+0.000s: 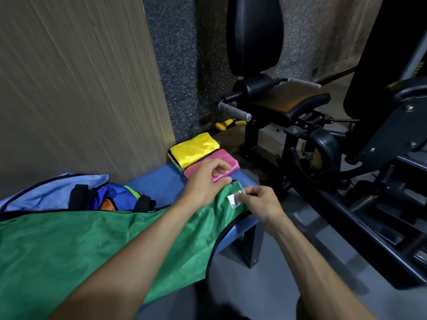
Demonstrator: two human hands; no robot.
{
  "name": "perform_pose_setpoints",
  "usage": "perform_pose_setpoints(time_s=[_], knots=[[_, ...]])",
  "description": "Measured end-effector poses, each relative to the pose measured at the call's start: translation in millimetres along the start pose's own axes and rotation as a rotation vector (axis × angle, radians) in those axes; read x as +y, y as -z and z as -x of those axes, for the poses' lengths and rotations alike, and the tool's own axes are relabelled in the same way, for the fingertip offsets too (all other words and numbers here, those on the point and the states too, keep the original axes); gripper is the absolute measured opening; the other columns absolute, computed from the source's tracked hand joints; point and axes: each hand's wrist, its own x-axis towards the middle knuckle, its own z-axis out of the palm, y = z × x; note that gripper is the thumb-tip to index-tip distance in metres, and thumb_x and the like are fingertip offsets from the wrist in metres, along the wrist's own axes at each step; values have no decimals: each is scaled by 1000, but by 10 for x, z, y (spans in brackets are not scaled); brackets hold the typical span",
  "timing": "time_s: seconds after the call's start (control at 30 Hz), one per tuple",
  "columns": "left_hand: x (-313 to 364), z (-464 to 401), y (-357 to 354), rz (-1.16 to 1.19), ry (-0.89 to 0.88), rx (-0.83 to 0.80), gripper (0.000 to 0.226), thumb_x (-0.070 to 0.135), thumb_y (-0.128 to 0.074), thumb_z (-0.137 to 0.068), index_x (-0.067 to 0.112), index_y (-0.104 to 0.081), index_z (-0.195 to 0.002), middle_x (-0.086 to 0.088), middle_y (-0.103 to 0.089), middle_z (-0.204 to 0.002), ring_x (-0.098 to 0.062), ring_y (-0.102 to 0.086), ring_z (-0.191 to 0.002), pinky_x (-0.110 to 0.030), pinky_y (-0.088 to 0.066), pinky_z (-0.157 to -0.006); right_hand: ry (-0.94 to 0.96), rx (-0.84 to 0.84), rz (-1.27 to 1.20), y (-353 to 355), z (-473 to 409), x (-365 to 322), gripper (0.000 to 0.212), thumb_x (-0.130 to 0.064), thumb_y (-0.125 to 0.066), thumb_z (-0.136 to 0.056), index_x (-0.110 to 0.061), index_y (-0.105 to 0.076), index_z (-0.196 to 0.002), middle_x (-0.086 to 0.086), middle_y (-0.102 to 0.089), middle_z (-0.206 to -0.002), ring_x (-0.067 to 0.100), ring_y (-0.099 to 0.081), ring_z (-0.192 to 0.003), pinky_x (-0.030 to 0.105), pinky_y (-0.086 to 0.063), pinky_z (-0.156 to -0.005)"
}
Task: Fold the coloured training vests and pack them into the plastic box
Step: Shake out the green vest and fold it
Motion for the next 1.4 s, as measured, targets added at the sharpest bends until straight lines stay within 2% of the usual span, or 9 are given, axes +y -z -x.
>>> perform_pose_setpoints(time_s=[0.17,0.27,0.37,0.5,0.67,0.8,1.03,1.23,1.4], knots=[[165,751,214,-285,-224,-108,15,35,-68,-94,33,-63,-108,20,-56,-102,2,-52,-96,-17,-42,-82,-90,35,43,13,-130,28,12,-5,-76,-81,-8,-66,-76,7,-63,-66,20,-61,-63,35,-58,-55],[101,1266,184,-609,-408,-284,41,59,-62,-87,35,-57,-120,12,-51,-119,-13,-49,-107,-34,-47,-88,-79,51,19,-23,-178,16,18,-1,-74,-81,-11,-63,-70,1,-63,-58,17,-61,-60,31,-54,-49],[3,1545,62,-873,-356,-414,68,64,-72,-69,31,-51,-124,2,-49,-129,-24,-50,-111,-42,-50,-88,-46,75,-5,-62,-200,-16,18,0,-74,-79,-12,-64,-69,-2,-65,-58,16,-61,-60,27,-52,-48],[-63,1587,-10,-941,-277,-331,73,28,-84,-57,29,-52,-122,-1,-52,-127,-29,-54,-103,-41,-52,-78,-3,146,39,-132,-226,-50,17,-7,-75,-82,-13,-64,-69,-6,-54,-53,8,-52,-50,22,-48,-44],[-103,1589,59,-825,-328,-196,27,32,-62,-81,28,-56,-108,5,-53,-114,-23,-55,-93,-40,-53,-71,49,181,107,-155,-288,-55,17,-13,-70,-89,-10,-64,-74,-1,-51,-55,14,-47,-49,26,-46,-45],[-73,1576,94,-714,-327,-135,13,37,-55,-94,27,-53,-103,9,-52,-110,-18,-54,-91,-38,-52,-72,63,202,154,-147,-365,-69,15,-17,-71,-87,-11,-66,-74,-1,-55,-56,14,-52,-52,35,-54,-55],[-88,1606,384,-487,-207,-259,45,54,-43,-103,36,-39,-143,17,-42,-136,-9,-44,-125,-30,-39,-106,4,210,173,-73,-491,-74,8,-19,-77,-74,-14,-72,-73,1,-63,-69,20,-57,-72,35,-46,-68],[-430,1723,1009,-723,-5,-37,42,54,-40,-98,32,-58,-129,13,-52,-127,-17,-51,-119,-38,-46,-98,22,165,210,-92,-445,-79,20,-33,-83,-71,-14,-78,-71,10,-76,-83,26,-68,-85,44,-55,-82],[-517,1867,1399,-937,166,111,40,48,-38,-93,28,-69,-109,6,-60,-108,-25,-58,-100,-43,-51,-81,71,156,248,-119,-310,-151,19,-28,-79,-82,-12,-76,-72,14,-76,-90,30,-68,-88,40,-50,-78]])
